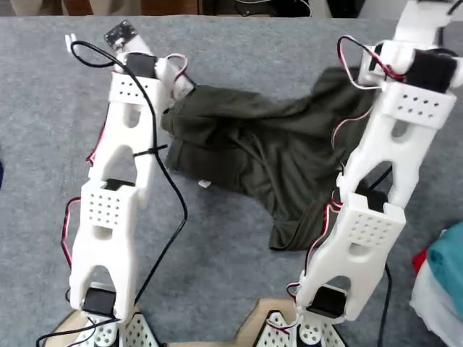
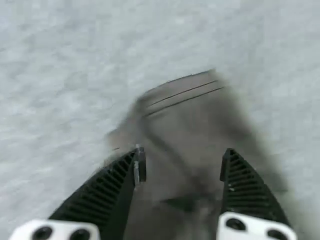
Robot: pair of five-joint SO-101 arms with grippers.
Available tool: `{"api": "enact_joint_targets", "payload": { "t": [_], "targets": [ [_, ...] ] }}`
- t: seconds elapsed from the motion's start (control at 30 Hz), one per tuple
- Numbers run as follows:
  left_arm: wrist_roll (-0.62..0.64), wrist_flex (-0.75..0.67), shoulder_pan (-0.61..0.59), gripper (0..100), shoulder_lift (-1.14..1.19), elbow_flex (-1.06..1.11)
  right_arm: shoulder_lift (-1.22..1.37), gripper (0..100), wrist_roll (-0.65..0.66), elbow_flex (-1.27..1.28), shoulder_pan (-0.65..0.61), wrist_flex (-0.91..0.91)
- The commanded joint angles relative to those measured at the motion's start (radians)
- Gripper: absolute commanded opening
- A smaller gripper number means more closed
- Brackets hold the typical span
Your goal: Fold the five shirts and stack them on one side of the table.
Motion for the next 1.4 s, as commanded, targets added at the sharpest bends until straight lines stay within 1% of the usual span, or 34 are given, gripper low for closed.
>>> {"api": "enact_joint_targets", "payload": {
  "t": [0.0,0.1,0.23,0.43,0.47,0.6,0.7,0.77,0.87,1.03,1.17,1.23,1.3,1.37],
  "targets": [
    [0.040,-0.190,0.020,25,0.025,-0.017,-0.116,0.5,0.025,0.174,0.004,0.012],
    [0.040,-0.310,0.029,25,0.094,-0.021,-0.137,0.5,0.026,0.272,-0.002,0.009],
    [0.035,-0.399,0.044,25,0.160,-0.043,-0.137,0.5,0.026,0.334,-0.004,-0.028],
    [0.034,-0.572,0.048,24,0.292,-0.055,-0.137,0.5,0.026,0.377,-0.030,-0.069],
    [0.025,-0.588,0.048,23,0.315,-0.055,-0.137,0.5,0.026,0.377,-0.038,-0.069],
    [-0.089,-0.591,0.052,19,0.343,-0.064,-0.137,0.5,0.026,0.374,-0.061,-0.069],
    [-0.150,-0.480,0.052,15,0.341,-0.098,-0.137,0.5,0.026,0.371,-0.074,-0.069],
    [-0.152,-0.342,0.052,11,0.335,-0.117,-0.137,0.5,0.026,0.371,-0.074,-0.072],
    [-0.152,-0.164,0.048,2,0.335,-0.195,-0.139,0.5,0.026,0.369,-0.074,-0.084],
    [-0.158,0.048,0.055,2,0.335,-0.385,-0.139,0.5,0.026,0.371,-0.082,-0.084],
    [-0.158,0.215,0.087,2,0.335,-0.594,-0.139,0.5,0.035,0.371,-0.097,-0.081],
    [-0.158,0.264,0.109,2,0.328,-0.583,-0.140,0.5,0.103,0.372,-0.107,-0.075],
    [-0.158,0.318,0.112,2,0.305,-0.586,-0.143,0.5,0.137,0.374,-0.108,-0.074],
    [-0.158,0.316,0.107,2,0.283,-0.571,-0.143,0.5,0.149,0.371,-0.105,-0.060]
  ]
}}
